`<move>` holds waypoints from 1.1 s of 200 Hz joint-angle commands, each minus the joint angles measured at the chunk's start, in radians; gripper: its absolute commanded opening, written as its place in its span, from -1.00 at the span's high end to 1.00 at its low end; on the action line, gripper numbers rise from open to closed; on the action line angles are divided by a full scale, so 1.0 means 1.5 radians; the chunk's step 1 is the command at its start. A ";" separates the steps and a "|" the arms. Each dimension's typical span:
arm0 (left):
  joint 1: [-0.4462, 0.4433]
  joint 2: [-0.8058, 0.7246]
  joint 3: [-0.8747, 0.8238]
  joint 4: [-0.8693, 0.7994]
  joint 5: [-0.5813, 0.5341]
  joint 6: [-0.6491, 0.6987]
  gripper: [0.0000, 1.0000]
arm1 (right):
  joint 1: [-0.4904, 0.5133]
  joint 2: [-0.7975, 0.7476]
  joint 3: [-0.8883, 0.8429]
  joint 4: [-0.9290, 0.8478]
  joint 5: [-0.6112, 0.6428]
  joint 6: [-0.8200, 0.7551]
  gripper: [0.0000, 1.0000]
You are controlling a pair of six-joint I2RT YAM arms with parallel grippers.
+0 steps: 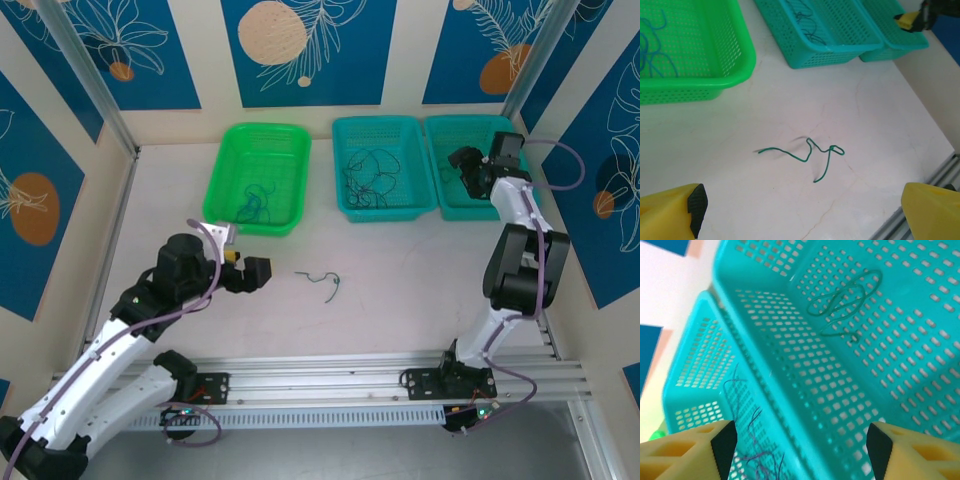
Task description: Untangle the cables
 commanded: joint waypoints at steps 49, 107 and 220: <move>-0.004 0.068 0.028 -0.034 -0.077 -0.017 -1.00 | 0.172 -0.422 -0.321 0.039 0.041 -0.087 -0.40; -0.004 0.105 0.023 -0.059 -0.051 0.034 -1.00 | 0.506 -0.438 -0.369 -0.060 0.150 -0.186 -0.37; -0.004 0.100 -0.009 -0.079 -0.066 0.027 -1.00 | 0.692 -0.048 -0.260 -0.085 0.193 -0.085 -0.03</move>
